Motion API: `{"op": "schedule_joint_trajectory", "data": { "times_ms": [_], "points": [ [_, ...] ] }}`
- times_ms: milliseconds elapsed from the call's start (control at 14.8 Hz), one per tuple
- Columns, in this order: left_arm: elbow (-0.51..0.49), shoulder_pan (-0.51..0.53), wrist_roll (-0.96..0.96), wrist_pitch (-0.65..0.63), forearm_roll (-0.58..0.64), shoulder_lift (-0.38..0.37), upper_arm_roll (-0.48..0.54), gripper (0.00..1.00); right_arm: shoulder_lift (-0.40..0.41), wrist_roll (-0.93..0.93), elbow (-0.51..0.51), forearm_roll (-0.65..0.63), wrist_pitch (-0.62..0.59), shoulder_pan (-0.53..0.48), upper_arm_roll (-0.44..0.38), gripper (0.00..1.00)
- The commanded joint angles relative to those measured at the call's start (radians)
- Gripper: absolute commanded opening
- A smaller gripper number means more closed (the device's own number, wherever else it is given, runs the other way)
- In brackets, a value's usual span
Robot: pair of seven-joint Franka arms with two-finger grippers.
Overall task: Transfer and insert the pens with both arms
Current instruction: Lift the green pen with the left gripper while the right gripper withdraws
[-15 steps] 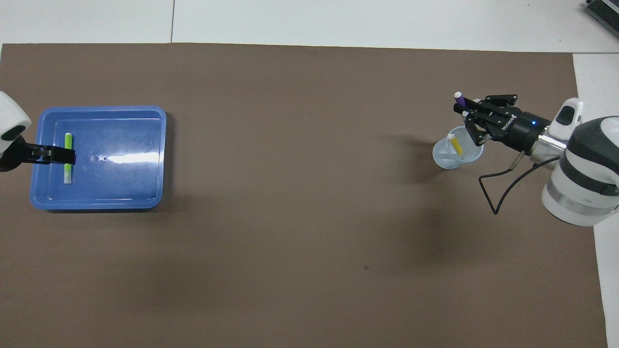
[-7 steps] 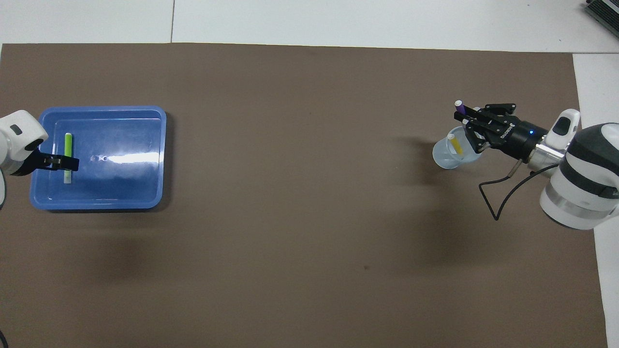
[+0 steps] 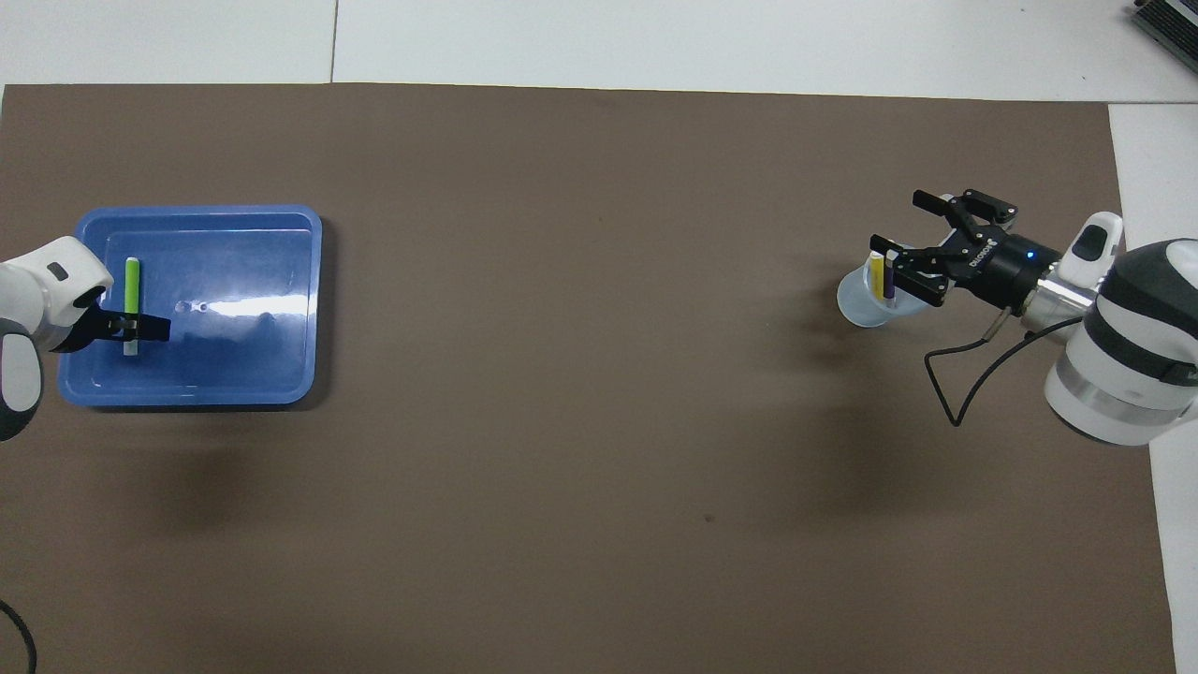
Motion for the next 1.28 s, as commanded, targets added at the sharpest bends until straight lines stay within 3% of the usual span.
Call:
{"op": "schedule_joint_trajectory", "data": {
  "times_ms": [0,270,539,741,876,1011,1146,1213],
  "points": [
    [-0.01,0.016,0.007,0.047,0.025,0.015,0.002,0.99,-0.058,0.192,-0.002,-0.021,0.033,0.022,0.005,1.0],
    [-0.022,0.016,0.007,0.087,0.04,0.035,0.014,0.93,-0.108,0.508,0.02,-0.319,0.117,0.048,0.002,1.0],
    [-0.041,0.015,0.007,0.107,0.042,0.035,0.015,0.9,-0.187,0.98,0.042,-0.756,0.091,0.048,0.002,1.0],
    [-0.047,0.013,0.008,0.106,0.042,0.035,0.015,0.69,-0.213,1.339,0.109,-1.086,-0.037,0.051,0.016,1.0],
    [-0.047,0.013,0.01,0.1,0.042,0.033,0.014,0.6,-0.21,1.578,0.207,-1.292,-0.173,0.077,0.025,1.0],
    [-0.045,0.016,0.019,0.095,0.042,0.032,0.015,0.58,-0.207,1.77,0.267,-1.39,-0.286,0.126,0.025,1.0],
    [-0.042,0.033,0.036,0.093,0.042,0.033,0.015,0.6,-0.207,1.901,0.284,-1.398,-0.369,0.16,0.025,1.0],
    [-0.038,0.035,0.042,0.09,0.042,0.033,0.015,0.7,-0.21,1.976,0.286,-1.4,-0.411,0.199,0.025,1.0]
  ]
}}
